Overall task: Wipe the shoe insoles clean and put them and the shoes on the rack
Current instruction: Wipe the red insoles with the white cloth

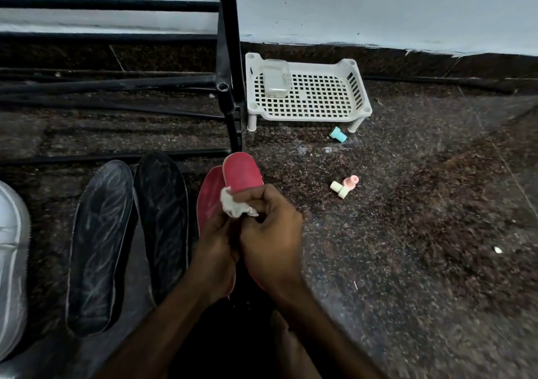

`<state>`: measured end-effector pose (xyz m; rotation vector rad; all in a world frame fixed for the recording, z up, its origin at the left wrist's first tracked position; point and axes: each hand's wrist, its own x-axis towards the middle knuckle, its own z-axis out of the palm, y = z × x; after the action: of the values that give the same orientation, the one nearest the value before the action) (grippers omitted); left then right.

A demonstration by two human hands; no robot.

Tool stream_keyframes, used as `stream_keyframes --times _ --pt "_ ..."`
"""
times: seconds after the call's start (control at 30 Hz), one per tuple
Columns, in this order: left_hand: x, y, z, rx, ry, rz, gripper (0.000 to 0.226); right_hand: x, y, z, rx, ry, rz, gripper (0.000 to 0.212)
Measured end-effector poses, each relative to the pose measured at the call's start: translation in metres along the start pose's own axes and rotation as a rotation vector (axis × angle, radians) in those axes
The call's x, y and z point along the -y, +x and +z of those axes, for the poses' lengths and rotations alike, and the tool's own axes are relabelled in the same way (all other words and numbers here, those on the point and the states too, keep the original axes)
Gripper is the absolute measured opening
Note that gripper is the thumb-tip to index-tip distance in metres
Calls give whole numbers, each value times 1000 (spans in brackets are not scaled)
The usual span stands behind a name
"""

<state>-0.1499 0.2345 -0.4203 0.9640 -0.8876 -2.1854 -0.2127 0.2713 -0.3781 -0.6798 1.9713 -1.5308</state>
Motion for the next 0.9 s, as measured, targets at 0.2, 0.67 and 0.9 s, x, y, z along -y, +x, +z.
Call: stream_keyframes --times 0.2,0.67,0.9 --pt "-1 0 3 33 -1 22 37 1 18 -28 -166 388 107 14" --pt "0 0 3 53 177 90 36 -10 17 -16 -94 -343 -281 35" --pt "-1 -5 4 85 52 65 24 7 -9 -11 58 141 -82 38"
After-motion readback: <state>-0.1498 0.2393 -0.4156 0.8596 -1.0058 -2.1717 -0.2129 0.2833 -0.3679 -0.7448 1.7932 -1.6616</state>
